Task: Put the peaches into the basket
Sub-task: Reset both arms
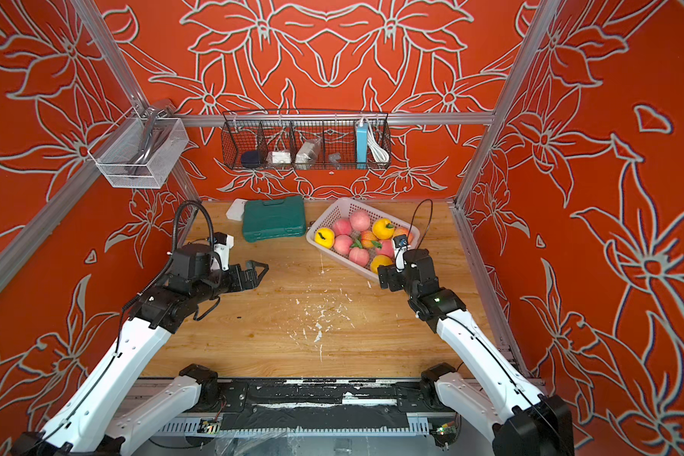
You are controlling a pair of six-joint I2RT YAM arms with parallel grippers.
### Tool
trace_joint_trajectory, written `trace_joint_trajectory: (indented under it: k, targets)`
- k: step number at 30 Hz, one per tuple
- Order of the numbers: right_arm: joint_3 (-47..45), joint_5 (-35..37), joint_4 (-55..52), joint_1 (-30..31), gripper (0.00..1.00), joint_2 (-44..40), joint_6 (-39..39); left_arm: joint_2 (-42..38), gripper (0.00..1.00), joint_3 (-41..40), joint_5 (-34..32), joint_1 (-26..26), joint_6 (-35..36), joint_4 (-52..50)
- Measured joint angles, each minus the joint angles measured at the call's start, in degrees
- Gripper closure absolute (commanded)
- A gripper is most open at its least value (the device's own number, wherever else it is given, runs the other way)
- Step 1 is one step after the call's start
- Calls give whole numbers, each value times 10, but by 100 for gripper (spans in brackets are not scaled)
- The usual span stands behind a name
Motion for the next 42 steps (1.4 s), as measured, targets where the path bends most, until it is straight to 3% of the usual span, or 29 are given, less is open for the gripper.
trace_joint_trajectory:
  k: [4,8,14,18,25,33,42]
  targets:
    - [-8,10,24,-68,1,31,19,-21,2,-88,-60,0,2,76]
    - [-30,25,69,-124,1,76,31,3,2,-117,-125,0,24,134]
    - [-162,5,239,-163,1,59,-7,54,2,-162,-221,5,96,272]
    - [-182,-5,306,-170,1,78,-47,116,1,-184,-250,25,124,334]
    - [-181,-12,404,-176,1,141,-62,192,1,-208,-275,105,125,431]
    - [-200,-17,511,-178,1,217,-61,261,1,-290,-288,156,118,567]
    - [-225,10,591,-178,1,264,-53,286,1,-311,-228,147,145,688]
